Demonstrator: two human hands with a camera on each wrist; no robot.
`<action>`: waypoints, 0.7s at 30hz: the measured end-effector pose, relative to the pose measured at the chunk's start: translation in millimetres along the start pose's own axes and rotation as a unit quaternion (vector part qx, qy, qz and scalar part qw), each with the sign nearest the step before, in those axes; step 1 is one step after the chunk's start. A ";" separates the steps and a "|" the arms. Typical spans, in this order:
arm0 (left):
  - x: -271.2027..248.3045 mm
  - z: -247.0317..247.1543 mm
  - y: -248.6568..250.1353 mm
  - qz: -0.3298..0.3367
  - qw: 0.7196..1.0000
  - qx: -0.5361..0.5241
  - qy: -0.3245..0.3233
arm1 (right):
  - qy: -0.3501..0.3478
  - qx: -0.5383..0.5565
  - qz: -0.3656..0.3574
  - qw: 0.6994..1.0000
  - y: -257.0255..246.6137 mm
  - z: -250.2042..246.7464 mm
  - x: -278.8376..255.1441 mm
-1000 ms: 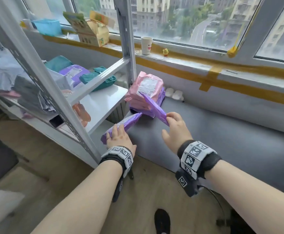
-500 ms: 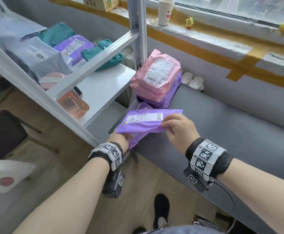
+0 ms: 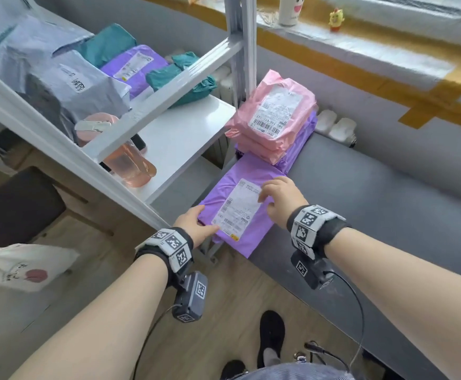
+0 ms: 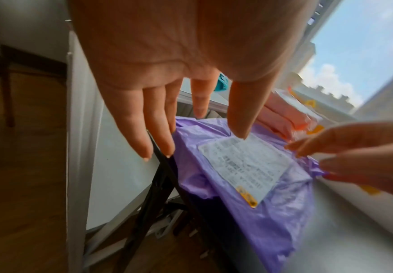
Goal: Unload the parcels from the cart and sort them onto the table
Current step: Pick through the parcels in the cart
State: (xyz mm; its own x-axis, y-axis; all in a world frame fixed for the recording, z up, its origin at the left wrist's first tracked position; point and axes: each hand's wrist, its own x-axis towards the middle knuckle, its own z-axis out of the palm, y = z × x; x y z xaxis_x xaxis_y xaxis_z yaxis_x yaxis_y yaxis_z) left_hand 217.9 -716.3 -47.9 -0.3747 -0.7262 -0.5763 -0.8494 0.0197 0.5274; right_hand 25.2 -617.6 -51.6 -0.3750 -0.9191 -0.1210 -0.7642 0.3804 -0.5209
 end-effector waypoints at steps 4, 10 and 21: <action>3.4 0.2 5.3 0.018 0.990 0.136 0.018 | 0.003 0.019 0.172 0.985 -8.8 10.6 -16.4; 21.6 -3.1 9.8 0.001 0.976 0.209 0.060 | -0.061 0.228 0.253 0.938 -12.7 28.1 -12.1; 47.3 -12.7 7.2 0.046 0.993 0.108 0.010 | 0.001 0.324 0.250 0.912 -28.0 32.2 35.6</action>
State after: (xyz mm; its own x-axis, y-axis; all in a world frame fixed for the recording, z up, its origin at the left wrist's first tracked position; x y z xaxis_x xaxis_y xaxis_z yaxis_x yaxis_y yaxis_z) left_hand 198.8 -759.2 -63.4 -0.4493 -0.7275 -0.5184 -0.8724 0.2323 0.4301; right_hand 50.2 -664.3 -68.5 -0.5936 -0.6469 -0.4787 -0.0271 0.6105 -0.7915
